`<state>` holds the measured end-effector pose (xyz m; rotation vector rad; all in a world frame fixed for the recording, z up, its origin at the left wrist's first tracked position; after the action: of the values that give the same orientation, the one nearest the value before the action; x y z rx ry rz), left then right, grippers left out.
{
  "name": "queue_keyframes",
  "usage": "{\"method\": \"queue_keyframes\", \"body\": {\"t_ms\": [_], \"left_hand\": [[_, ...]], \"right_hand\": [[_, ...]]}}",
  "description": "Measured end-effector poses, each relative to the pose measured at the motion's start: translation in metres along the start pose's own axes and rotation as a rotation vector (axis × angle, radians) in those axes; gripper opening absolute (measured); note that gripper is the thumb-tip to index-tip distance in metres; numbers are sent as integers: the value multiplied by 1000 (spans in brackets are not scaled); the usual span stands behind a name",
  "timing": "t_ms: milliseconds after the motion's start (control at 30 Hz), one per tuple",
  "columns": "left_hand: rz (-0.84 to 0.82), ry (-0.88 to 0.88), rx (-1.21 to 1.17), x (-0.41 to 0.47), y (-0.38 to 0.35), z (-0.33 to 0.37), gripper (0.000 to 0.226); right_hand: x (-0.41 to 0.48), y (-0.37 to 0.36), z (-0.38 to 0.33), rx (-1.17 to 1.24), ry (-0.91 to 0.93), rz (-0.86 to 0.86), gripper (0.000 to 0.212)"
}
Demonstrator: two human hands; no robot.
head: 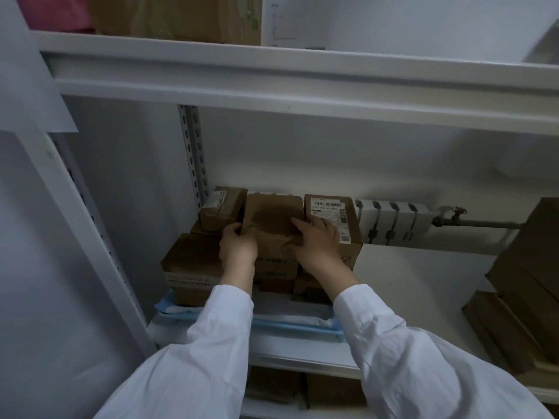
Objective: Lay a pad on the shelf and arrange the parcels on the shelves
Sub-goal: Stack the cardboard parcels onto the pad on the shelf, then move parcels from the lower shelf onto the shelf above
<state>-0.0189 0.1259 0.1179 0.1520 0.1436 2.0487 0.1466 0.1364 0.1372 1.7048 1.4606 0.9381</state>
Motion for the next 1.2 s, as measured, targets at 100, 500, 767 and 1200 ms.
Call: {"method": "queue_keyframes", "body": {"t_ms": [100, 500, 767, 1200], "left_hand": [[25, -16, 16, -2, 3, 5, 39], [105, -343, 102, -23, 6, 58, 25], [-25, -408, -18, -44, -38, 86, 21], [-201, -391, -199, -132, -156, 119, 14]], "right_hand": [[-2, 4, -1, 33, -7, 1, 63], [-15, 33, 3, 200, -23, 95, 54], [-26, 72, 24, 330, -3, 135, 46], [-59, 169, 118, 396, 20, 265, 33]]}}
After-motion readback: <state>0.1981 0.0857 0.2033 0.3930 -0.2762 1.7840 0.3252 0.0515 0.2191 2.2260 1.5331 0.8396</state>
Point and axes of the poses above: each hand's wrist, its own x-axis towards the middle knuckle, its own y-axis out of the back of the hand, z = x × y, the point moved 6 cm from there along x, towards the middle knuckle, and after that the axes turned 11 degrees about -y, right-handed, at the moved point
